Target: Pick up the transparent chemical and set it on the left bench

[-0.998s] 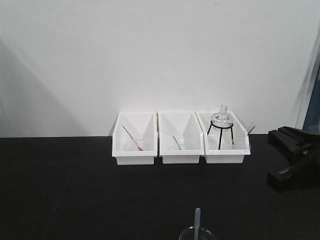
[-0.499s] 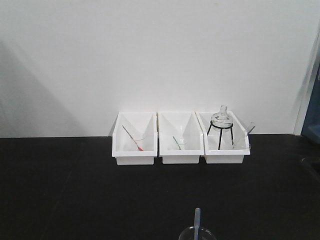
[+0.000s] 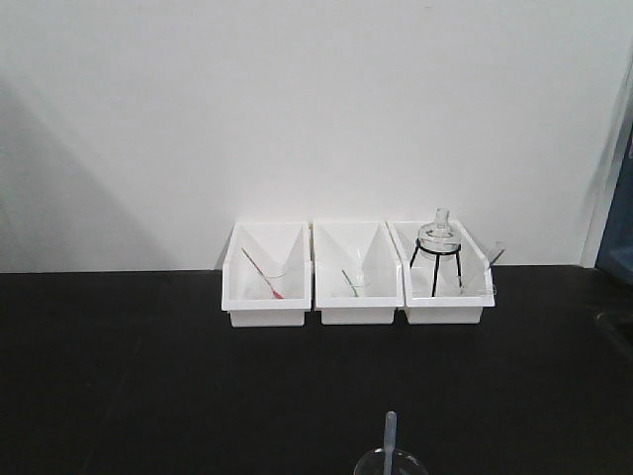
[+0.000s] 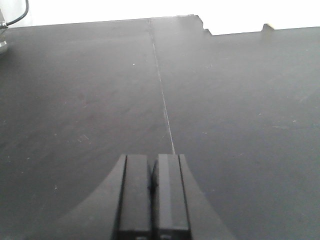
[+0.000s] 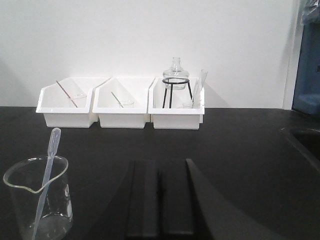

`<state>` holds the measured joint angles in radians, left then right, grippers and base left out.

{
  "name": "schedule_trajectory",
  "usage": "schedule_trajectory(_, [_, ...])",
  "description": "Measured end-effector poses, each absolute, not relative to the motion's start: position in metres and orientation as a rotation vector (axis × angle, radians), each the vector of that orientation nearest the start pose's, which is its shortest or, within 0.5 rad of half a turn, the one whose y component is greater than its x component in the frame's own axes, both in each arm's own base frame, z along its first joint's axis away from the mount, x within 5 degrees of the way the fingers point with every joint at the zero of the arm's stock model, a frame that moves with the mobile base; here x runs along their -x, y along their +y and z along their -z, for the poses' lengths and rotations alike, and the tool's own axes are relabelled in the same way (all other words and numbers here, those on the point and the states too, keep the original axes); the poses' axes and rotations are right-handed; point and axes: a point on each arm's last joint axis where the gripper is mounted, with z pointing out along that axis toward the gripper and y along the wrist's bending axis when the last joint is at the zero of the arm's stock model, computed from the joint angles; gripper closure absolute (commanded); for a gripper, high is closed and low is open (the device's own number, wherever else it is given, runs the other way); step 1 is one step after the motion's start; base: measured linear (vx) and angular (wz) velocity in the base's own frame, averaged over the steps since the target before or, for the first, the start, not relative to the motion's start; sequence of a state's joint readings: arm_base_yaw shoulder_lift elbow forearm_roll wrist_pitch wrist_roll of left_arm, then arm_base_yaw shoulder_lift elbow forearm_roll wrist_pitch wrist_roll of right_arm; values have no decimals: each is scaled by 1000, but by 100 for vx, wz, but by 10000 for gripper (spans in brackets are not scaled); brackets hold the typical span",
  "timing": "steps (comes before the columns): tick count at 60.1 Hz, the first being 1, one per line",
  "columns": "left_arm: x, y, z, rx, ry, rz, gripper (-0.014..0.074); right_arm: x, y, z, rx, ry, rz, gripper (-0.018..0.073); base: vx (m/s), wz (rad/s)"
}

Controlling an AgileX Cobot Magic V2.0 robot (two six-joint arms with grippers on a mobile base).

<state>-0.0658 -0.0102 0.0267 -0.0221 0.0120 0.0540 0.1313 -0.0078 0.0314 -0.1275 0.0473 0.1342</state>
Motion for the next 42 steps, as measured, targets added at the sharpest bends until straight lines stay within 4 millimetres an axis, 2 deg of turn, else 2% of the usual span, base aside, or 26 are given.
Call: schedule_trajectory(42, [-57, -4, -204, -74, 1510, 27, 600, -57, 7, -199, 97, 1552, -99, 567, 0, 0])
